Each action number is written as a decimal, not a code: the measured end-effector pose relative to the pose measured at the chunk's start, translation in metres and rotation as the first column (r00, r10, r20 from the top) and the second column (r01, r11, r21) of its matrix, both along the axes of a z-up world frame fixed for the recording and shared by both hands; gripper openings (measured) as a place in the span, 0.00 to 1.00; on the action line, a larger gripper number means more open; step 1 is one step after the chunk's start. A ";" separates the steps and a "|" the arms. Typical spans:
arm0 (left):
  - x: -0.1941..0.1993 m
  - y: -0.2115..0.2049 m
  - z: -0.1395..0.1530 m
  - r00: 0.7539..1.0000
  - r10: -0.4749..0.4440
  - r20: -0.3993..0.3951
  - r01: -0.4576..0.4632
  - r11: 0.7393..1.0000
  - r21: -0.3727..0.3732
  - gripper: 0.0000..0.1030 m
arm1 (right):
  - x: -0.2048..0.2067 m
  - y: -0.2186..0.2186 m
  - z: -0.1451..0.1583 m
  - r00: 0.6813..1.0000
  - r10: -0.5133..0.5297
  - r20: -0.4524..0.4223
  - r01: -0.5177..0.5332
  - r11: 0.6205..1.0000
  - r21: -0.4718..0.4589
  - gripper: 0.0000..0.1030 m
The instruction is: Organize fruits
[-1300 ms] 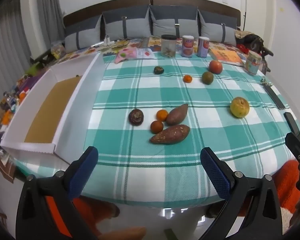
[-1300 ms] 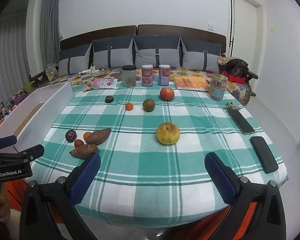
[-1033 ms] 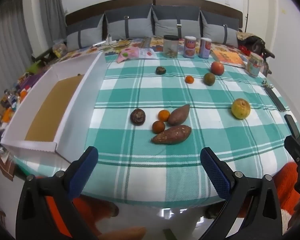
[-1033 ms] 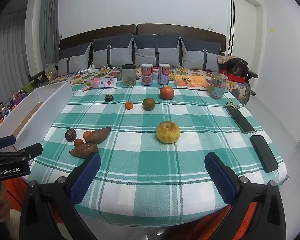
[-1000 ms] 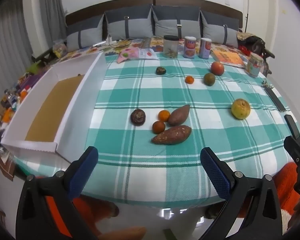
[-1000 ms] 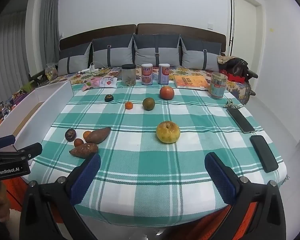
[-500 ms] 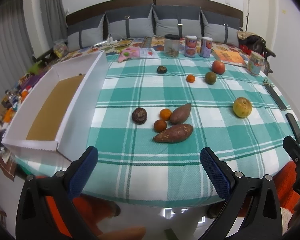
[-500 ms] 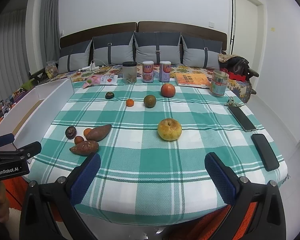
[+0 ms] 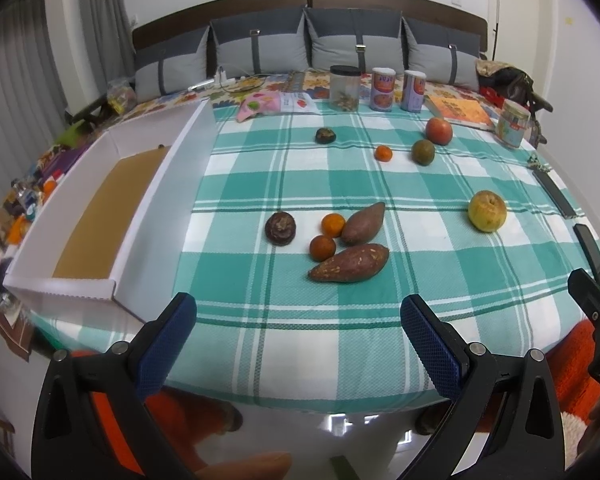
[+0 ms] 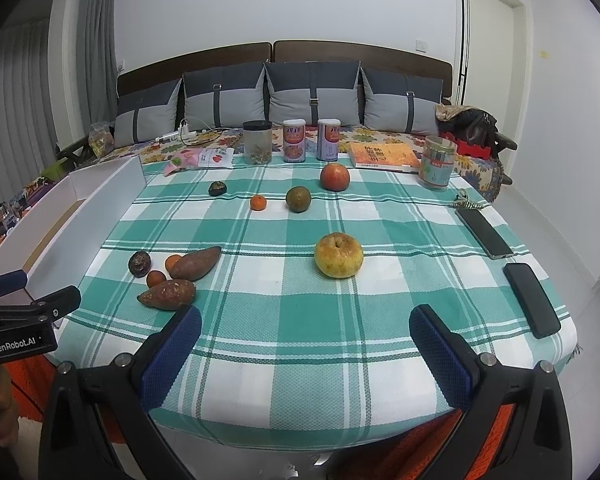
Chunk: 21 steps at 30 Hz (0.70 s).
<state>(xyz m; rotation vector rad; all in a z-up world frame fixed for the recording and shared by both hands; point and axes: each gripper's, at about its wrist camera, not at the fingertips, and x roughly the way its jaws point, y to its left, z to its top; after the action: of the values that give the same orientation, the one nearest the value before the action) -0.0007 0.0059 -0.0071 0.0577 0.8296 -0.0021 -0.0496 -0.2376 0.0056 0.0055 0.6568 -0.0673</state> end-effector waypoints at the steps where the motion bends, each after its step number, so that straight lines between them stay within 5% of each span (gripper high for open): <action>1: 0.000 0.000 0.000 1.000 0.000 0.000 0.000 1.000 0.000 0.99 | 0.000 0.000 0.000 1.000 0.000 0.000 0.000 1.000 0.000 1.00; 21: 0.000 -0.001 -0.002 1.000 0.001 -0.003 -0.001 1.000 0.000 0.99 | 0.000 -0.003 -0.002 1.000 -0.007 0.002 0.007 1.000 -0.001 1.00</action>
<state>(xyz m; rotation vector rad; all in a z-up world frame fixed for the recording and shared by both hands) -0.0005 0.0053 -0.0092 0.0568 0.8329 -0.0013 -0.0500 -0.2406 0.0039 0.0067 0.6551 -0.0743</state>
